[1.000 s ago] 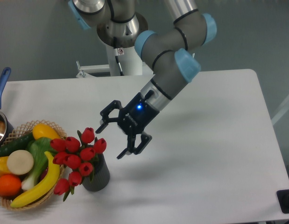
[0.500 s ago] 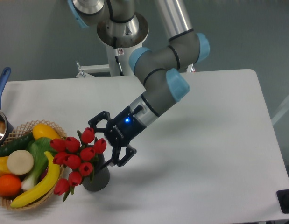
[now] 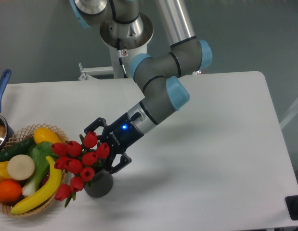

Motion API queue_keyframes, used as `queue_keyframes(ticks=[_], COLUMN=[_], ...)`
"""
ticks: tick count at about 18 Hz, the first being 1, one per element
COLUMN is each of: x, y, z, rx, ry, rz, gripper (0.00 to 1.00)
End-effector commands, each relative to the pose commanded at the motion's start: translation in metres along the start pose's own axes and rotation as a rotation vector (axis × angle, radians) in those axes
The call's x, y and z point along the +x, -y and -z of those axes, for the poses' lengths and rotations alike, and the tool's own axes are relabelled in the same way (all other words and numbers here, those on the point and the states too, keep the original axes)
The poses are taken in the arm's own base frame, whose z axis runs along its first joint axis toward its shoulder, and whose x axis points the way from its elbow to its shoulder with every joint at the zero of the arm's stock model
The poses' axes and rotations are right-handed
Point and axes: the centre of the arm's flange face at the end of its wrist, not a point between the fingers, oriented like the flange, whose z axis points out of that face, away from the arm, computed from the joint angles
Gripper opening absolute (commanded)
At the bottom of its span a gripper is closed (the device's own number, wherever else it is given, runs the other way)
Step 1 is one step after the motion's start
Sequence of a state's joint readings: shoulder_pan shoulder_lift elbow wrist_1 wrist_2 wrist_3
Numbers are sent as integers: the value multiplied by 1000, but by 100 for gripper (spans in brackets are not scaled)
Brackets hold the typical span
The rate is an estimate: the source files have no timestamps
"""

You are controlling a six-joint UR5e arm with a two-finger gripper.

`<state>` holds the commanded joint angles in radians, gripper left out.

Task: Pick up the flowers from the vase
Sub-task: 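Lower the gripper around the tulip stems and close it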

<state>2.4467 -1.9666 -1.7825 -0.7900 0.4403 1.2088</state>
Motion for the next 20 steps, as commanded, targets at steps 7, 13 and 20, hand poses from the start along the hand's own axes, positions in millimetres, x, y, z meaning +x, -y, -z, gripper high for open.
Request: queue_keyframes(ticks=[7,13,20], x=[-3,-12,-18], y=[4,27,68], z=[3,19,55], rx=[2,18,99], ry=[6,36,62], rz=[-2,41,143], gripper=[20,20,20])
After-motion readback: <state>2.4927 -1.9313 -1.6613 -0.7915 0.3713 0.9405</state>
